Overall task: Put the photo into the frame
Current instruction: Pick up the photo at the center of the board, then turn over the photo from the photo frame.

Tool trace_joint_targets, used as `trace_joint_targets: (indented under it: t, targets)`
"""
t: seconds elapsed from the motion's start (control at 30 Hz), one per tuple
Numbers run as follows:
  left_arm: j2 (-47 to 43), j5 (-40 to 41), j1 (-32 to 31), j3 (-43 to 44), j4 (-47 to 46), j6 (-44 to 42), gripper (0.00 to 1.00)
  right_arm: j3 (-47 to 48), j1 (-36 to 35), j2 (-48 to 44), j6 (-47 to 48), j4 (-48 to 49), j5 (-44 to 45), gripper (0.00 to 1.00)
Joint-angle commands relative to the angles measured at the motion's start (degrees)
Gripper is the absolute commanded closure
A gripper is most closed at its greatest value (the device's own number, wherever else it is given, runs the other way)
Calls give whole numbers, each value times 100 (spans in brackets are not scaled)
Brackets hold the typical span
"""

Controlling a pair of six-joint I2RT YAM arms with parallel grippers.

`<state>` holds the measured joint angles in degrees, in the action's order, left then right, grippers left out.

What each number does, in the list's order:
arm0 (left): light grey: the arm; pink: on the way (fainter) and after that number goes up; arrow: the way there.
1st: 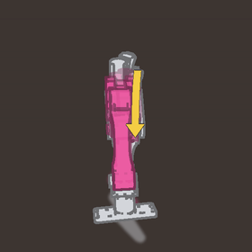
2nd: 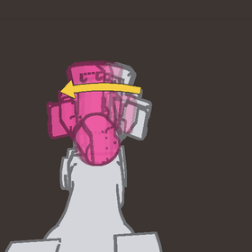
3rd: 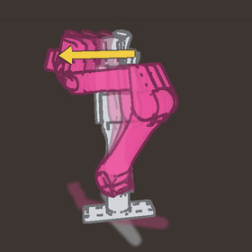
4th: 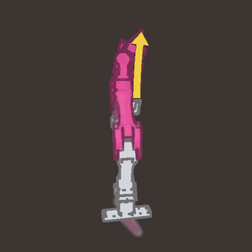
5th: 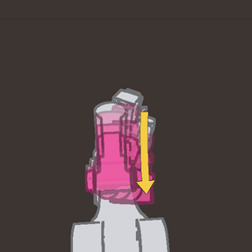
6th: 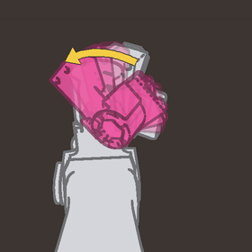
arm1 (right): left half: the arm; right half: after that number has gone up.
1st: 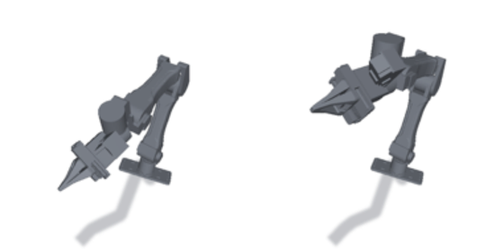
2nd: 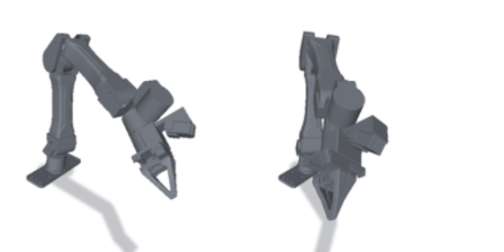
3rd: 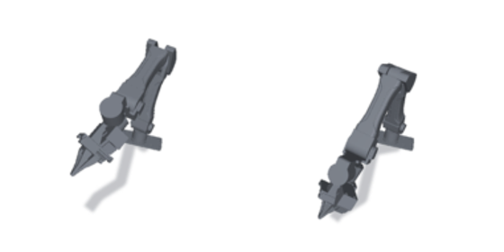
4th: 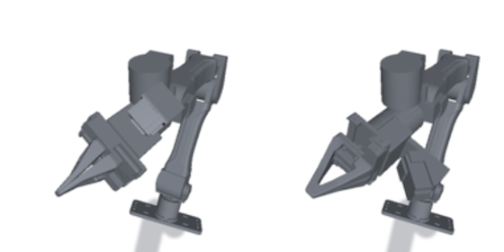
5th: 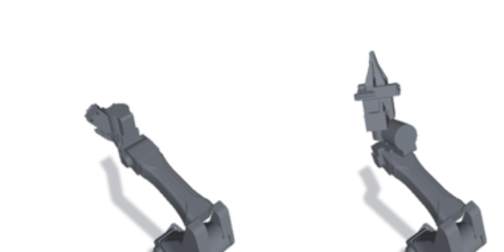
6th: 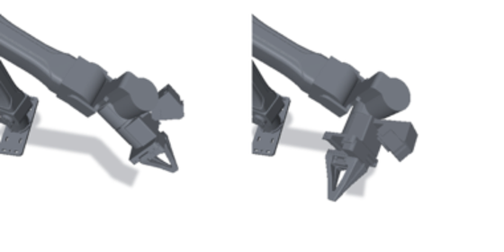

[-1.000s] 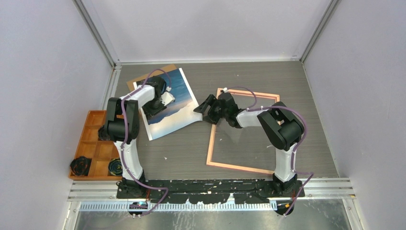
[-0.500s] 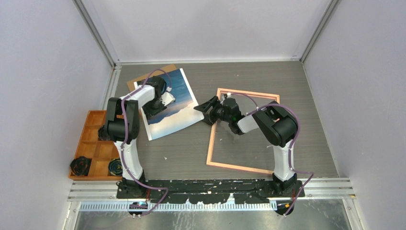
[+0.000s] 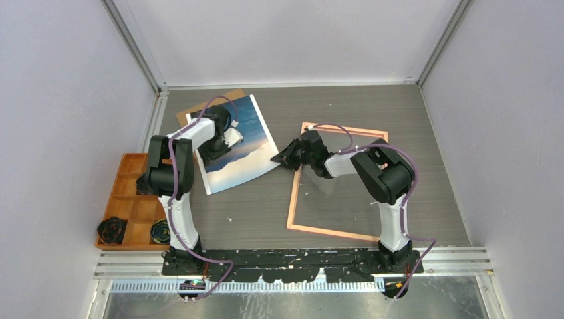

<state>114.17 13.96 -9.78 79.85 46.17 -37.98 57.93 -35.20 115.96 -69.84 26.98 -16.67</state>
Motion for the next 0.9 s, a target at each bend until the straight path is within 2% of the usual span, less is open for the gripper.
trace_joint_targets:
  t: [0.0, 0.07, 0.17, 0.2, 0.23, 0.27, 0.33, 0.43, 0.5, 0.57, 0.7, 0.8, 0.87]
  targets:
    - [32, -513, -24, -93, 295, 100, 61, 218, -35, -398, 213, -271, 146, 97]
    - [-10, -455, -17, -59, 300, 129, 60, 221, -37, -484, 206, -272, 119, 99]
    - [-115, -461, 82, 208, 429, 301, 45, 166, -40, -749, 300, -243, 134, 99]
    - [-152, -531, 153, 369, 499, 405, 37, 139, -40, -887, 411, -287, 179, 99]
    - [-201, -650, 243, 556, 611, 542, 12, 132, -35, -1075, 598, -389, 234, 99]
    - [-254, -821, 346, 798, 742, 685, 2, 146, -28, -1291, 823, -604, 319, 99]
    - [-331, -1193, 570, 1291, 1053, 1029, 0, 261, -10, -1806, 1441, -1290, 565, 99]
    - [-532, -1867, 866, 1862, 1407, 1436, 0, 554, 91, -2914, 2576, -2883, 1186, 99]
    - [-673, -2152, 938, 1940, 1529, 1554, 0, 779, 136, -3646, 3307, -3971, 1778, 99]
    - [-838, -2333, 934, 1803, 1529, 1600, 0, 1080, 202, -4331, 4024, -5192, 2300, 99]
    - [-1052, -2584, 902, 1391, 1432, 1660, 0, 2071, 217, -5354, 4851, -7186, 3385, 99]
    - [-1149, -2746, 882, 1144, 1400, 1676, 0, 2957, 207, -5713, 5195, -8177, 3923, 99]
    - [-1242, -2839, 881, 992, 1358, 1679, 0, 3391, 154, -5621, 5337, -8681, 3949, 99]
